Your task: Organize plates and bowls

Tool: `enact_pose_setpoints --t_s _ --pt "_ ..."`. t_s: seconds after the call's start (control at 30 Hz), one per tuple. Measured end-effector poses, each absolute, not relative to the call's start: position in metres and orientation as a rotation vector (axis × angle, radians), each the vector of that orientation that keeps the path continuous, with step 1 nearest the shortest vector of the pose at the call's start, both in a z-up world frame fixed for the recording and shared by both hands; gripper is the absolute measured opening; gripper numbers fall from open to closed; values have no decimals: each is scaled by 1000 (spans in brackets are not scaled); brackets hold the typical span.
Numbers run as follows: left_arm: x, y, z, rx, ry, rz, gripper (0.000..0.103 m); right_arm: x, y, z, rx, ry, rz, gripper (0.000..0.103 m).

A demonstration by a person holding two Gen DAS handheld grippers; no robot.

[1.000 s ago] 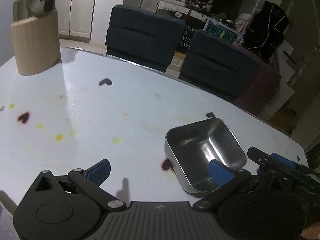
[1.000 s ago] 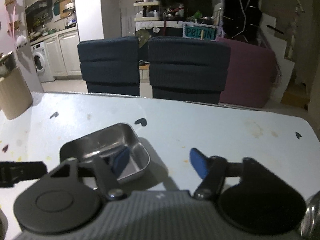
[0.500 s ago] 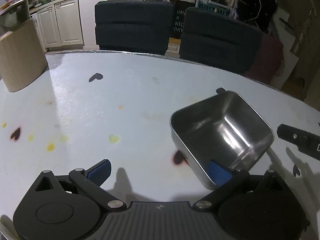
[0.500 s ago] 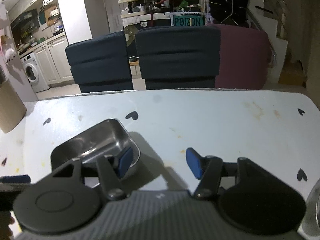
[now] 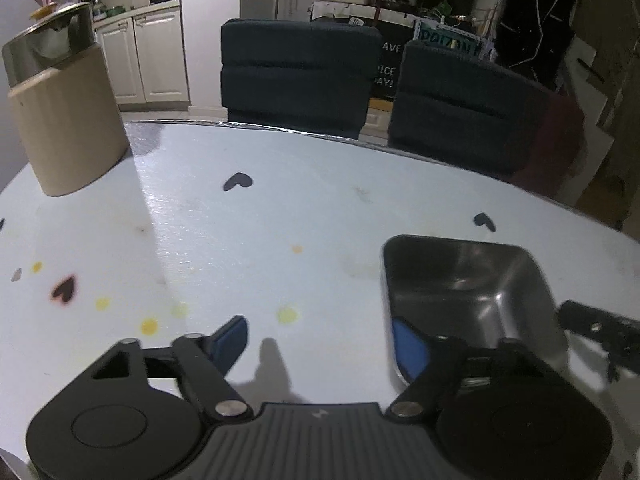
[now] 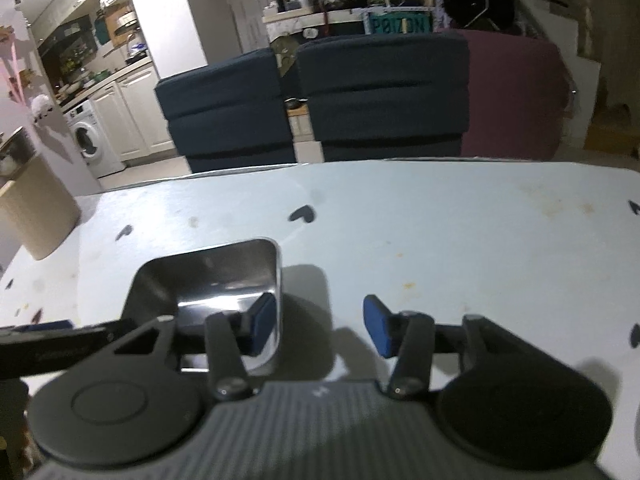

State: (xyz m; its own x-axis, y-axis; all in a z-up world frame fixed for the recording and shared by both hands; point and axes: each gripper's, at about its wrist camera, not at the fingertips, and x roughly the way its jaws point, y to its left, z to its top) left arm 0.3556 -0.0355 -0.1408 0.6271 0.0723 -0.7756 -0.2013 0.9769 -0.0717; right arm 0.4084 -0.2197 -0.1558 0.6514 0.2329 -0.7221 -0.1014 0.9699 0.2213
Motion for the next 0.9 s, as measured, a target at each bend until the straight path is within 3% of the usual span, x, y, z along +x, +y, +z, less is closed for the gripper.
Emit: enact_pose_setpoints --t_s 0.13,0.27,0.43,0.57,0.63,0.9 --pt "357 -37 -140 -177 872 126 58 411 -208 -156 188 853 235 53" --pt "359 -36 -138 -211 862 88 45 415 -200 -158 183 877 253 45" --pt "361 -37 -138 -227 856 66 41 418 -202 -160 211 898 252 26" --pt "363 -38 -140 -236 870 58 28 419 -206 -162 227 897 249 18" --pt "364 -37 -140 -240 872 57 28 422 -206 -163 222 916 269 8" --pt "364 -31 -141 -254 879 70 26 424 -197 -165 178 990 404 13"
